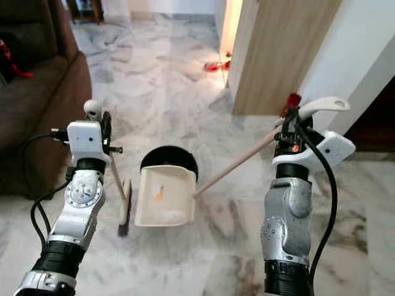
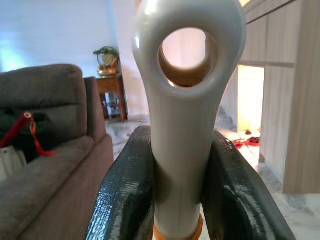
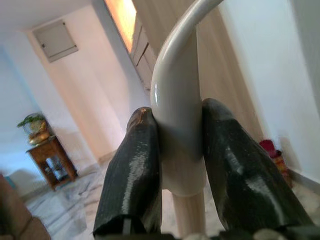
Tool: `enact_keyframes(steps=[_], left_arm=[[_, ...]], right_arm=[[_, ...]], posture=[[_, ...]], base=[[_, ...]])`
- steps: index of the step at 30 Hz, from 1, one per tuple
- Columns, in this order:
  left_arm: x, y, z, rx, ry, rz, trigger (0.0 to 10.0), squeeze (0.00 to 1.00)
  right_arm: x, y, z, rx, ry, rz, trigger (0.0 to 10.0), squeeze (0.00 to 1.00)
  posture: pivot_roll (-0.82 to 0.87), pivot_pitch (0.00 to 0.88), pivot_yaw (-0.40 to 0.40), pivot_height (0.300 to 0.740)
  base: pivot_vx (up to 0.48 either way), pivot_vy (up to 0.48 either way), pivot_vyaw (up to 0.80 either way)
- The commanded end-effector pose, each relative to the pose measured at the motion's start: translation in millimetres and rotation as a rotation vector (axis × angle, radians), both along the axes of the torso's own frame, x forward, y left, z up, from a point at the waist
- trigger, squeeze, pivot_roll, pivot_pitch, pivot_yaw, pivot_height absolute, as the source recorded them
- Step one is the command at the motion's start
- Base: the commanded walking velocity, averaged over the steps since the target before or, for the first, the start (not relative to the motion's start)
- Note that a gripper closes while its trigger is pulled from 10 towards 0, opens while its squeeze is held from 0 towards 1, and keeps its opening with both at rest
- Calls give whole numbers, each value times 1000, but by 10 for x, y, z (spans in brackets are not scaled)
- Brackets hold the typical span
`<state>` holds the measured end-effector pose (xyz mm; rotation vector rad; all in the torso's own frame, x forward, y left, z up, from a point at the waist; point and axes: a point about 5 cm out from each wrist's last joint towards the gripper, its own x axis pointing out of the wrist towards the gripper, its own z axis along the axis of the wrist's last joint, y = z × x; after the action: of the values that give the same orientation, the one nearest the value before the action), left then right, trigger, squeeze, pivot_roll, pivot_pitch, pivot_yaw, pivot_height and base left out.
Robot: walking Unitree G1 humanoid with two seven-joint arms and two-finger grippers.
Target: Sweep floor
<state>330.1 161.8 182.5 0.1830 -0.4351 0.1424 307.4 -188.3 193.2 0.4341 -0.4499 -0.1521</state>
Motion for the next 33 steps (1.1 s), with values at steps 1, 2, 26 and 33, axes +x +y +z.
enact_keyframes(steps=[1,2,26,33], left_arm=[[-5,5,135,13,-58,5,10000,0],[-7,6,139,13,-60,6,10000,0],[-19,22,144,17,-65,16,10000,0],[-28,16,132,17,-63,12,10000,0]], right_arm=[[-33,-7,165,20,-82,-2,10000,0],[-39,-7,195,21,-96,-2,10000,0],[-70,167,378,35,-171,70,10000,0],[-93,228,357,44,-162,97,10000,0]], posture=[[97,96,-45,740],[97,96,-45,740],[96,79,-47,740],[97,65,-46,740]], base=[[281,0,0],[285,0,0],[287,0,0],[286,0,0]])
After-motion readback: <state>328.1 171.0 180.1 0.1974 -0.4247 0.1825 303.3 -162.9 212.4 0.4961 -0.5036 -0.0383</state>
